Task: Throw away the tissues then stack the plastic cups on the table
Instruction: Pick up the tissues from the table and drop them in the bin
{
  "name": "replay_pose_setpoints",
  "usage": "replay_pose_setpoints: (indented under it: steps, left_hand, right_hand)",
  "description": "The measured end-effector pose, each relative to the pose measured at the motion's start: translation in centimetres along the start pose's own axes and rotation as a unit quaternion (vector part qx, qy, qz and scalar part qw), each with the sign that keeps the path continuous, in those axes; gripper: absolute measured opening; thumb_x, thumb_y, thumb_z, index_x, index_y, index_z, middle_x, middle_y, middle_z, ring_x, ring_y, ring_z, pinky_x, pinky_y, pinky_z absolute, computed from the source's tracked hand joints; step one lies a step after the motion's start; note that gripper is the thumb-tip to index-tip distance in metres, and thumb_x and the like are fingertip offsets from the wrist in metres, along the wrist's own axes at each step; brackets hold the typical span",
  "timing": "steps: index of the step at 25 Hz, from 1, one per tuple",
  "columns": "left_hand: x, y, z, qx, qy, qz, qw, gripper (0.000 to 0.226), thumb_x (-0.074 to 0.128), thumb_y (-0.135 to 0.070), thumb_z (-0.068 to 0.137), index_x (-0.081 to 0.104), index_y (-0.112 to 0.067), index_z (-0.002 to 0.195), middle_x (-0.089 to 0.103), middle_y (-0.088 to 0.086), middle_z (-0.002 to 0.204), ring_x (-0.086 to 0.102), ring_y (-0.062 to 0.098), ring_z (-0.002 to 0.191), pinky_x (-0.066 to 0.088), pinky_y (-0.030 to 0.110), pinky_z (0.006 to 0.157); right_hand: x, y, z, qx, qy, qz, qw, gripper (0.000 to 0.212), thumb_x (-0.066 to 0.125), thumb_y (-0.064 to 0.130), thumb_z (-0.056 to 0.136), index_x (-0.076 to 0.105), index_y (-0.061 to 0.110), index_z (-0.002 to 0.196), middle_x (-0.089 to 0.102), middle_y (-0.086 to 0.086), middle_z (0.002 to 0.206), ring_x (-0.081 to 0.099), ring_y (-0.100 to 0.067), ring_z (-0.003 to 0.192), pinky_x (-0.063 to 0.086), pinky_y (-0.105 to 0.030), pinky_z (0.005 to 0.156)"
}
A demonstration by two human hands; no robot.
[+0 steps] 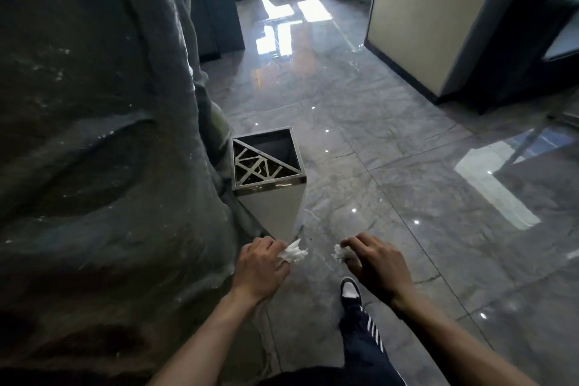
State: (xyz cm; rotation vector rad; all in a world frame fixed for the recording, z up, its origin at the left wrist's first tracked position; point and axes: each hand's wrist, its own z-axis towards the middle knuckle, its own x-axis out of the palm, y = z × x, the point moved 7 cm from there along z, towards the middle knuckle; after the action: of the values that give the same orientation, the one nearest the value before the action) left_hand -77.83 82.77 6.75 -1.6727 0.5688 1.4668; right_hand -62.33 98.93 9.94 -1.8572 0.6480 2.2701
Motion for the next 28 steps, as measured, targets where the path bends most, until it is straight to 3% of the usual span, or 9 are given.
replay_pose_setpoints:
  steps: [5, 11, 16, 22, 28]
  left_hand:
    - [0.0, 2.2, 5.4, -0.079, -0.019, -0.016, 0.997, 0.029, 0.065, -0.035, 0.078, 0.066, -0.025, 0.105, 0.065, -0.001, 0.099, 0.059, 0.025, 0.097, 0.043, 0.038, 0.08]
    - [0.1, 3.6, 10.9, -0.183, -0.027, -0.032, 0.982, 0.031, 0.058, -0.035, 0.079, 0.063, -0.026, 0.109, 0.063, -0.001, 0.1, 0.056, 0.023, 0.096, 0.041, 0.037, 0.08]
    - [1.1, 5.8, 14.8, -0.272, -0.039, -0.045, 0.96, 0.033, 0.052, -0.04, 0.078, 0.062, -0.027, 0.107, 0.062, -0.001, 0.098, 0.056, 0.022, 0.094, 0.041, 0.036, 0.079]
    - [2.2, 10.7, 19.1, -0.324, -0.043, -0.032, 0.945, 0.026, 0.062, -0.033, 0.08, 0.063, -0.024, 0.104, 0.062, 0.002, 0.098, 0.056, 0.025, 0.093, 0.04, 0.036, 0.078]
    - [5.7, 17.6, 23.1, -0.379, -0.073, -0.025, 0.922, 0.024, 0.062, -0.032, 0.08, 0.063, -0.024, 0.103, 0.062, 0.003, 0.101, 0.056, 0.026, 0.096, 0.04, 0.037, 0.079]
  right_hand:
    - [1.7, -2.9, 8.7, -0.063, 0.035, 0.016, 0.997, 0.029, 0.077, 0.032, 0.074, 0.064, 0.029, 0.1, 0.066, 0.005, 0.092, 0.064, -0.02, 0.077, 0.048, -0.031, 0.05]
    - [2.6, -5.8, 17.9, -0.141, 0.077, 0.027, 0.987, 0.028, 0.079, 0.03, 0.074, 0.065, 0.027, 0.099, 0.066, 0.004, 0.09, 0.064, -0.02, 0.077, 0.048, -0.031, 0.055]
    - [5.2, -6.5, 24.4, -0.202, 0.134, 0.031, 0.97, 0.024, 0.065, 0.033, 0.086, 0.062, 0.028, 0.109, 0.065, 0.003, 0.102, 0.063, -0.02, 0.089, 0.053, -0.036, 0.071]
    - [9.7, -4.1, 31.1, -0.253, 0.164, 0.024, 0.953, 0.03, 0.067, 0.028, 0.083, 0.06, 0.026, 0.112, 0.064, 0.001, 0.098, 0.062, -0.022, 0.084, 0.05, -0.035, 0.068]
    - [16.4, -0.6, 35.8, -0.267, 0.131, 0.01, 0.955, 0.03, 0.074, 0.025, 0.078, 0.061, 0.022, 0.105, 0.062, -0.001, 0.089, 0.059, -0.023, 0.074, 0.05, -0.037, 0.06]
